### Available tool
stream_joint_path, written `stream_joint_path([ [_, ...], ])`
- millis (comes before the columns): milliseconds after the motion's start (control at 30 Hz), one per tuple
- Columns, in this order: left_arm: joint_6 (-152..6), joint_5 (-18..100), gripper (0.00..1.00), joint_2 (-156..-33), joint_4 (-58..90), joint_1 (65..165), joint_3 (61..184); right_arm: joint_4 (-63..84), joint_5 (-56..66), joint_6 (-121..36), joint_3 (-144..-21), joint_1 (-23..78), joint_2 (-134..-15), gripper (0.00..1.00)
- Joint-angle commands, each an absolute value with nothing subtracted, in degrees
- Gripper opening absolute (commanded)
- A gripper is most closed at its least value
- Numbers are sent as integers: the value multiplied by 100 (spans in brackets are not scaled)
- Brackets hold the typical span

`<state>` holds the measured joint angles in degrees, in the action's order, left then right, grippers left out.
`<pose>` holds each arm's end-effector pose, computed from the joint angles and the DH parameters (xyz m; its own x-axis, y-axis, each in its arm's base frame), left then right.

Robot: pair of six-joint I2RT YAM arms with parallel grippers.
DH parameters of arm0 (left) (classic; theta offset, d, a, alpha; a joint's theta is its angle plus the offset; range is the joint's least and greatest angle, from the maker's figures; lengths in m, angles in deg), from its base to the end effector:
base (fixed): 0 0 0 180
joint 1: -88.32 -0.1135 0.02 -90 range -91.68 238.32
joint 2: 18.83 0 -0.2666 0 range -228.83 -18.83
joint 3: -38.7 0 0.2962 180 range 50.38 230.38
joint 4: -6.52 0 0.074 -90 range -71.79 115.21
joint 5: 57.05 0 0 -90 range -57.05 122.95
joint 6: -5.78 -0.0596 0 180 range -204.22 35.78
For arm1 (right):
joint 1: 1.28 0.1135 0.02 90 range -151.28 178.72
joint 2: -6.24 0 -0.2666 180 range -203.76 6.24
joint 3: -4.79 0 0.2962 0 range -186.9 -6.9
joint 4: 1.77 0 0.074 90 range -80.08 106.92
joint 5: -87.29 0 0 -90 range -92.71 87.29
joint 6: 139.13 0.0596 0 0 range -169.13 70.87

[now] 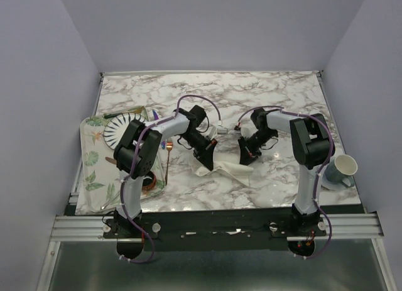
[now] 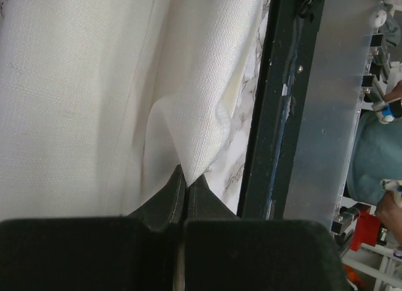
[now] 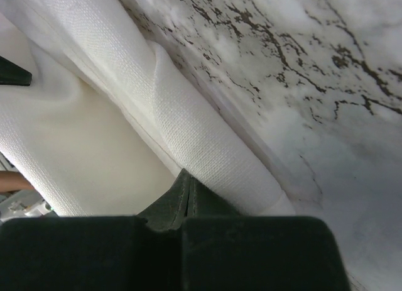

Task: Fold the napkin into a case and place the utensils inside
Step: Fold the 2/3-rectangle-folded napkin at the center of the board.

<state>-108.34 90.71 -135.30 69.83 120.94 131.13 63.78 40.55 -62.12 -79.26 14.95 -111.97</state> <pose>0.3217 -0.2658 0.1258 -0.6369 0.6665 -0.3875 0.6364 0.1708 -0.7523 0.3451 0.1430 0.0664 -0.9014 -0.4329 0.0125 -0.3029 0.6509 0.6961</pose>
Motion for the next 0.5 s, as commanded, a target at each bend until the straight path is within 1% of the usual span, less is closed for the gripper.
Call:
stream_joint_path([
  [0,-10365,9473,0,-13590,6963,12022,13195,6160,3297,-6740,-7924,1612,-11180,1],
  [233,-9820,9869,0,-14170,6971,11776,13484,6195,3192,-6952,-8002,1665,-11215,1],
  [467,-9477,10080,0,-14732,6972,11566,13379,6362,3200,-7075,-8204,1682,-11206,1],
])
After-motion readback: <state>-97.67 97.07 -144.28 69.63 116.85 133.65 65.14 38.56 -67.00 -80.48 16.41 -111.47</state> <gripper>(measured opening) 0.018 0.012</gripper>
